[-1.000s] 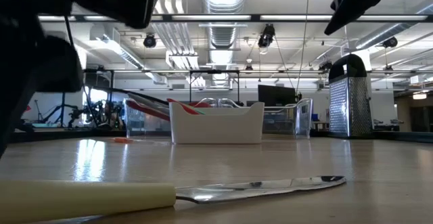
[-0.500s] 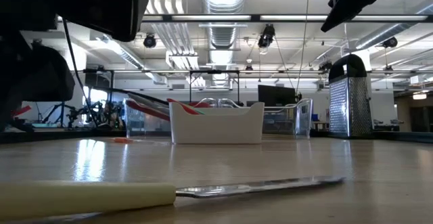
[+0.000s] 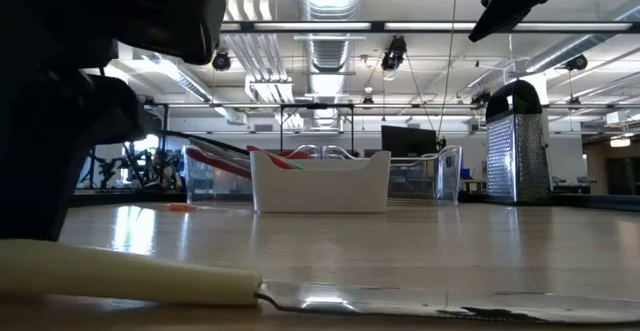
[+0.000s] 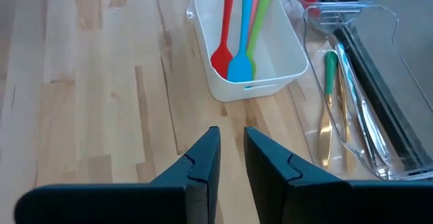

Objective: Pick & Place Kitchen Items
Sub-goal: Put the yellow table knife into the right transparent bin

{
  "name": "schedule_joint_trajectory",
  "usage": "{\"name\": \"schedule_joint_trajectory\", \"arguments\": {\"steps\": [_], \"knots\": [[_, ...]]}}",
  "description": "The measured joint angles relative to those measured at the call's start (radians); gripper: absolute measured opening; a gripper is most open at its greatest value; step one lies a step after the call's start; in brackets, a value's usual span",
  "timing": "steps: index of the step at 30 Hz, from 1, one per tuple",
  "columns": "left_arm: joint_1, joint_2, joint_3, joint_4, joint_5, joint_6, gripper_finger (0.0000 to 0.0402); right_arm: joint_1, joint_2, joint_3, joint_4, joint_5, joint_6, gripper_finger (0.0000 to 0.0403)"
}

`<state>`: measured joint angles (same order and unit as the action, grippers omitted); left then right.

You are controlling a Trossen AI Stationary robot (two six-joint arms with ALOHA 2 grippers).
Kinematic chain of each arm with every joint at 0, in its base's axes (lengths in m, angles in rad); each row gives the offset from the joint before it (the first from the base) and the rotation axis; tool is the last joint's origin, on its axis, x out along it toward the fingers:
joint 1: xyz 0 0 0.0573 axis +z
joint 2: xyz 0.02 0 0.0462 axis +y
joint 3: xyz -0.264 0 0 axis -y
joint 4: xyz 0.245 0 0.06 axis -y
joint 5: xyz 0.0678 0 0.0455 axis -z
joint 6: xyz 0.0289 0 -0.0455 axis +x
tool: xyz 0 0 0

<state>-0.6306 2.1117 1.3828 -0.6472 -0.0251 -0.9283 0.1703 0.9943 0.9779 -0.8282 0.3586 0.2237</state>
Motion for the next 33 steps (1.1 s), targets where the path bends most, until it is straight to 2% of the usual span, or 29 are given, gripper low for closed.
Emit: {"name": "schedule_joint_trajectory", "arguments": {"steps": [10,15,18,23,33], "knots": [[0.007,-0.001,-0.046,0.018,-0.108,0.291,0.0165,0.0,0.0,0.0,0.006,0.0,-0.007,0.0075],[0.008,-0.002,-0.059,0.029,-0.119,0.413,0.0165,0.0,0.0,0.0,0.005,0.0,-0.007,0.0081],[0.009,-0.002,-0.059,0.029,-0.119,0.46,0.0149,0.0,0.0,0.0,0.006,0.0,-0.007,0.0081],[0.009,-0.002,-0.06,0.025,-0.132,0.48,0.0081,0.0,0.0,0.0,0.006,0.0,-0.007,0.0072],[0.02,-0.01,-0.048,0.013,-0.158,0.43,0.0081,0.001,0.0,0.0,0.045,0.0,-0.008,0.0057]]}}
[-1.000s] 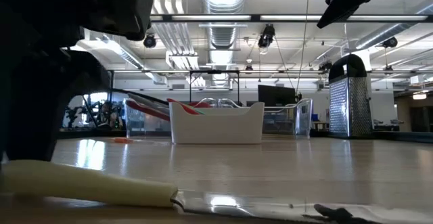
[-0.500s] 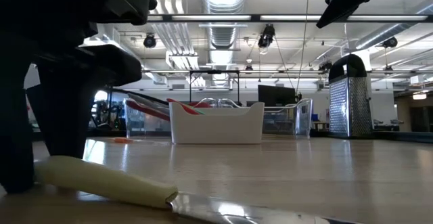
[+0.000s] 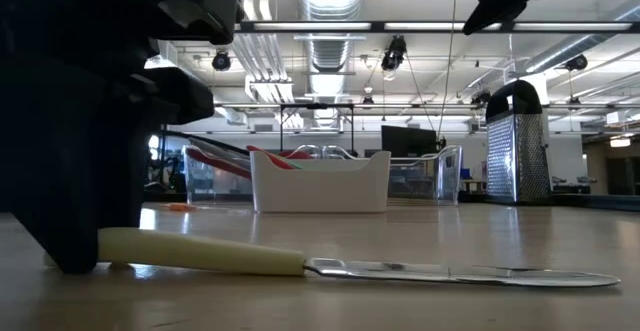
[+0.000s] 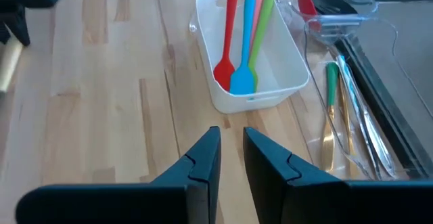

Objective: Pick & Place Kitchen Items
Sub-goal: Put the yellow table knife into the right transparent bin

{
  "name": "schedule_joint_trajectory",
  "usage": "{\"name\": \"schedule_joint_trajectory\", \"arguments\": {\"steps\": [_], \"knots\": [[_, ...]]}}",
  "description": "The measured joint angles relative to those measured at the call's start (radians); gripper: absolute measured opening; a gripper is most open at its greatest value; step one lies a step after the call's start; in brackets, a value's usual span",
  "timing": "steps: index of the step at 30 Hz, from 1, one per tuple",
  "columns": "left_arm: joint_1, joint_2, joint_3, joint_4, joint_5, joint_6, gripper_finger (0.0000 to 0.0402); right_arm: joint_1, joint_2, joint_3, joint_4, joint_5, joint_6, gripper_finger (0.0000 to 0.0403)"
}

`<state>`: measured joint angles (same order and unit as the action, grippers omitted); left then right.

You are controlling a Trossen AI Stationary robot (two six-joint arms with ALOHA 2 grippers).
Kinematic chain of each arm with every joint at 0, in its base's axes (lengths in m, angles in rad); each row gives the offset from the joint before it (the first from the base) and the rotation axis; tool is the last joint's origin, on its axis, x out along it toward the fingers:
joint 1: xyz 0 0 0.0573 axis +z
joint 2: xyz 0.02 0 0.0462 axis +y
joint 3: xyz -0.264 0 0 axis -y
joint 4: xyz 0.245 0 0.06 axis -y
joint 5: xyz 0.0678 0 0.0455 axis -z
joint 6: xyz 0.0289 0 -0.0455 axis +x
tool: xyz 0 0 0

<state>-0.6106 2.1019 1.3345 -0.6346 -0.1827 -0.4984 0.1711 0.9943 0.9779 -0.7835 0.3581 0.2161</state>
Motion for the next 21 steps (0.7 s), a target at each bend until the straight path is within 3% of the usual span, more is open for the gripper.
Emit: {"name": "schedule_joint_trajectory", "arguments": {"steps": [10,16,21], "knots": [[0.064,-0.129,0.012,0.016,0.055,-0.008,0.0081,0.039,0.025,-0.006,0.108,-0.198,-0.053,0.0061],[0.123,-0.214,0.009,0.046,0.05,0.014,0.0081,0.138,0.055,-0.006,0.117,-0.165,-0.068,0.005],[0.187,-0.223,-0.004,0.074,0.159,0.03,0.0081,0.229,0.093,-0.006,0.121,-0.071,-0.092,0.0043]]}}
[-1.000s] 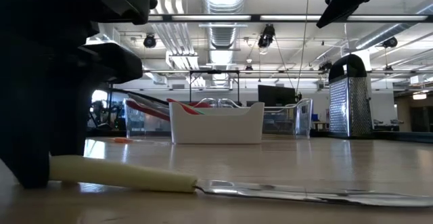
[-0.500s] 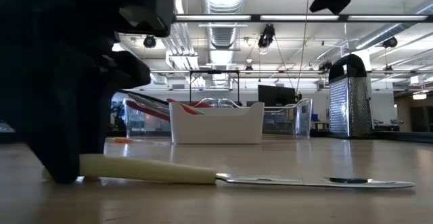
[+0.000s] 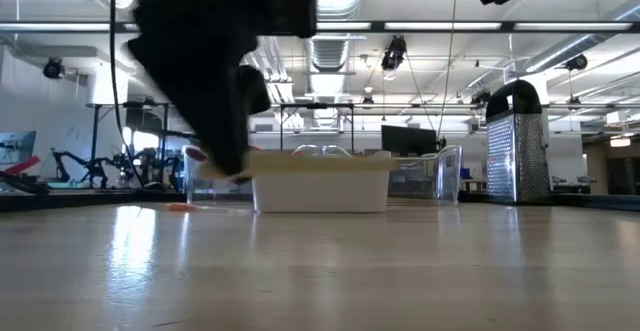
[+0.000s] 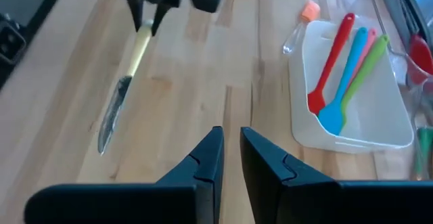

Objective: Pick & Place Kitchen Items
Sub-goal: Put the yellow table knife into the right transparent bin

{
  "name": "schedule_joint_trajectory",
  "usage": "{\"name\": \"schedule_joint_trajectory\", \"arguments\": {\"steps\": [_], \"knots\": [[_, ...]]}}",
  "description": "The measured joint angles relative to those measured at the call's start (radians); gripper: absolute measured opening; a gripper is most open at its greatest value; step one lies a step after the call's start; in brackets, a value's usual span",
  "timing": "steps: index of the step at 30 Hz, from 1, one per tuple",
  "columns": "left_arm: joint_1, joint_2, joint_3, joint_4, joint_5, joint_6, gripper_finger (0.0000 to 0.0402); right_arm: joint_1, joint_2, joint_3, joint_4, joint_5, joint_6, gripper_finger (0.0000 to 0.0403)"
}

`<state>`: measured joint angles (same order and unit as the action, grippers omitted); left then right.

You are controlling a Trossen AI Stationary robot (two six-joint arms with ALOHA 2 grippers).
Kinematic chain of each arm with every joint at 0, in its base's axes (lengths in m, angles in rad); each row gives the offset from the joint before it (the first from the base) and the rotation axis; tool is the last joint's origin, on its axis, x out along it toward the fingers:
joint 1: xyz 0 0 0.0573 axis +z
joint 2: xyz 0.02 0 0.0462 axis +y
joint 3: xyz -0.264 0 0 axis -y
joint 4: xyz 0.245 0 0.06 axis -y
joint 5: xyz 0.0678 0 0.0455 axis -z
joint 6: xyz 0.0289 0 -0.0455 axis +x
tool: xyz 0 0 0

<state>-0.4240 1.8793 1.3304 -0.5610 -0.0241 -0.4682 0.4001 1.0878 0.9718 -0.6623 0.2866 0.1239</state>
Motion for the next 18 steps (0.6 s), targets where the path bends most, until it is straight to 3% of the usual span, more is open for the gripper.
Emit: {"name": "schedule_joint_trajectory", "arguments": {"steps": [11,18], "knots": [[0.176,-0.016,0.007,0.212,0.37,-0.023,0.0081,0.141,0.152,0.042,0.038,0.136,-0.041,0.0043],[0.271,-0.016,0.022,0.288,0.462,-0.125,0.0081,0.2,0.239,0.163,-0.038,0.141,0.001,0.0043]]}}
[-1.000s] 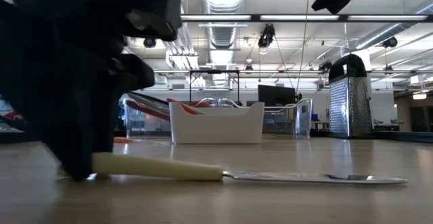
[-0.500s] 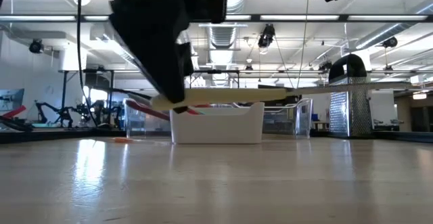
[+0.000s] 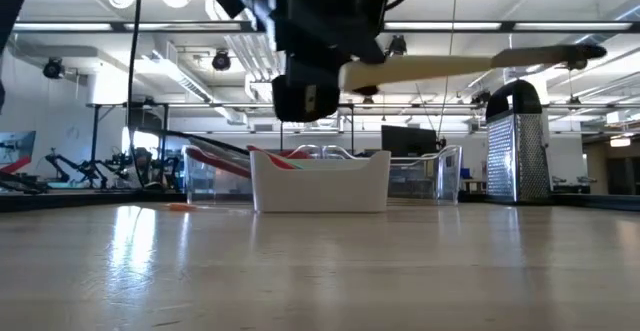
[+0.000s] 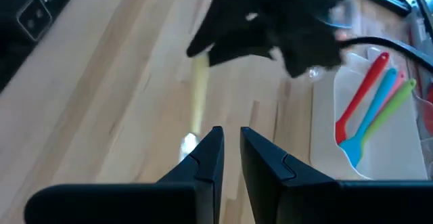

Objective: Pick & Place Kitchen Items
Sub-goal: Put the yellow table knife into the right transparent bin

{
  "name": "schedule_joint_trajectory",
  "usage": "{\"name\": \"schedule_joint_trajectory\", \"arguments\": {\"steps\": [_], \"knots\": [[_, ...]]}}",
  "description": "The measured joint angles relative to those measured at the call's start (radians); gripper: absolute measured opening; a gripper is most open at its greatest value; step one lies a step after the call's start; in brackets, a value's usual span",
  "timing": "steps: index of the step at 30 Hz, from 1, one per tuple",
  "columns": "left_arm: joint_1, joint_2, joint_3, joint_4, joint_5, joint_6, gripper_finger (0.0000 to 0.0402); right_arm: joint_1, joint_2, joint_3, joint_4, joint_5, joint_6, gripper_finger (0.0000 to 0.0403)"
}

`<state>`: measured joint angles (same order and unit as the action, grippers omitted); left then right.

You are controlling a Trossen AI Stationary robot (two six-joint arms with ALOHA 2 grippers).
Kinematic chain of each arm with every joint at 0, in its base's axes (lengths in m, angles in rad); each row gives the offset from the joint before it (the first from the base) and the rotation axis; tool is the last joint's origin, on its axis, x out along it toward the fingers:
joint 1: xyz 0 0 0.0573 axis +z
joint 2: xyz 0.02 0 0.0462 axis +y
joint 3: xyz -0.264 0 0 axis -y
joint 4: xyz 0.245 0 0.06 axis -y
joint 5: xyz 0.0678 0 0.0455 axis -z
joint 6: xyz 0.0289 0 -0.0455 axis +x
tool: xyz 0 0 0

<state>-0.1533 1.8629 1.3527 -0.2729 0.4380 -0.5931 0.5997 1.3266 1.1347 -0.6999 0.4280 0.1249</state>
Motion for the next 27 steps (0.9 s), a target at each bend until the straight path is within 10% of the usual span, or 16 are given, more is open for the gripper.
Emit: {"name": "schedule_joint_trajectory", "arguments": {"steps": [12,27], "knots": [[0.155,0.0,0.063,0.022,0.065,-0.009,0.0081,-0.014,0.242,0.299,-0.393,0.208,-0.036,0.0075],[0.25,-0.001,0.104,0.028,0.214,0.039,0.0081,-0.158,0.346,0.478,-0.545,0.09,-0.05,0.0165]]}}
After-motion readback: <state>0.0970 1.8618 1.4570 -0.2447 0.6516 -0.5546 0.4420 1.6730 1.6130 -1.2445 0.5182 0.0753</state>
